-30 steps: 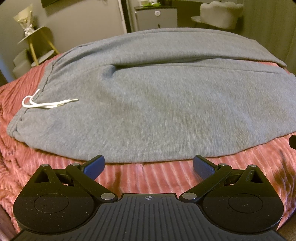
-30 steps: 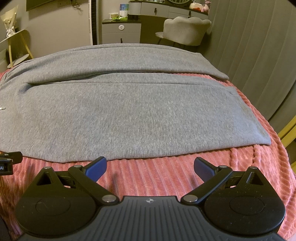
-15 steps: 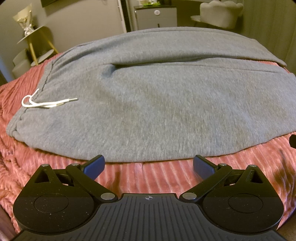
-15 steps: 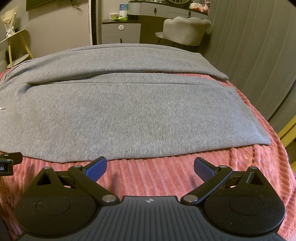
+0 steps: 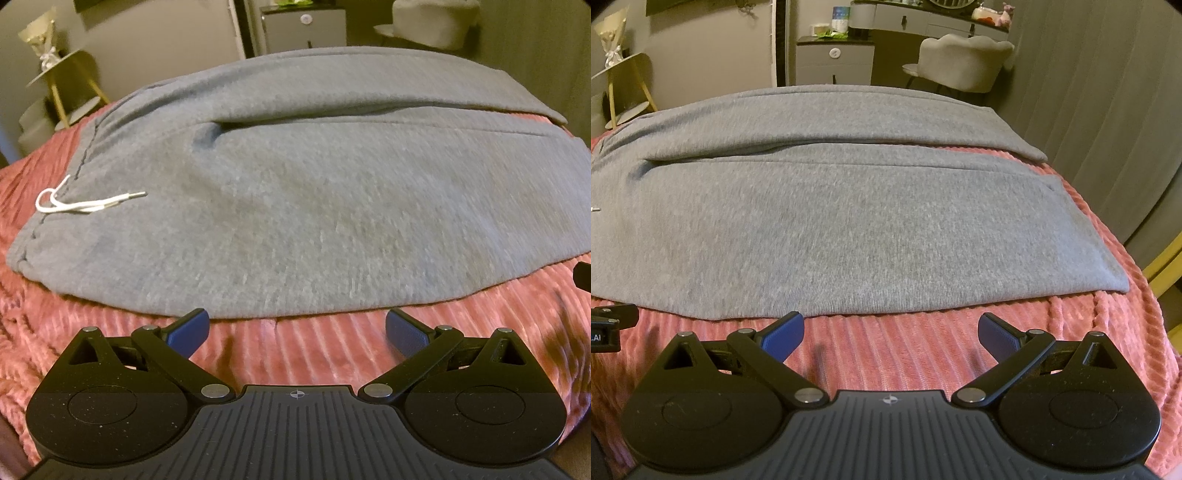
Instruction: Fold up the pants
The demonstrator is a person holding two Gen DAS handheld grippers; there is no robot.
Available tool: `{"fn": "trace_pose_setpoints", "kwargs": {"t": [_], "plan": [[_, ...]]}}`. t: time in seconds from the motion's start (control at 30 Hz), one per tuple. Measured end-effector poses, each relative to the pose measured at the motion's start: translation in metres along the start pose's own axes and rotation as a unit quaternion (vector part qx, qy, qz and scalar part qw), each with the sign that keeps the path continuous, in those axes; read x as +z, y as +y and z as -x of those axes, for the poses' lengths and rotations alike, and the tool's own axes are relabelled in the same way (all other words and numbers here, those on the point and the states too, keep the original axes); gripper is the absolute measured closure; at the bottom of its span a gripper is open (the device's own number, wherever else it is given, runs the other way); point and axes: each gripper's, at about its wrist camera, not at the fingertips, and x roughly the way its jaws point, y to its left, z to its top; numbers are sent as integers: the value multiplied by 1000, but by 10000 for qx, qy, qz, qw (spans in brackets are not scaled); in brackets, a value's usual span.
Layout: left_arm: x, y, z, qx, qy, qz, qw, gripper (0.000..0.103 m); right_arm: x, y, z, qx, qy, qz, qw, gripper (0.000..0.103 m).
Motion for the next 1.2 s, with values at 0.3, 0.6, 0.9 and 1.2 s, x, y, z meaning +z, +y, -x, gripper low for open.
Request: {"fn": "trace_pose_setpoints", "kwargs": {"t": [0.3,0.6,0.9,1.2], "plan": [[3,0,-3,-35,63,-13,10000,0,0,3,-1,-17,24,3,10000,3],[3,0,-1,-67,24,-27,10000,0,0,3,-3,-24,62,-7,10000,3],[4,-2,-2,-70,51,-42,10000,0,0,5,-7,-30,153,-13,9999,3],[4,0,-5,-137,54,-37,9999,0,2,4,-13,-53,301,-61,9995,3]]}}
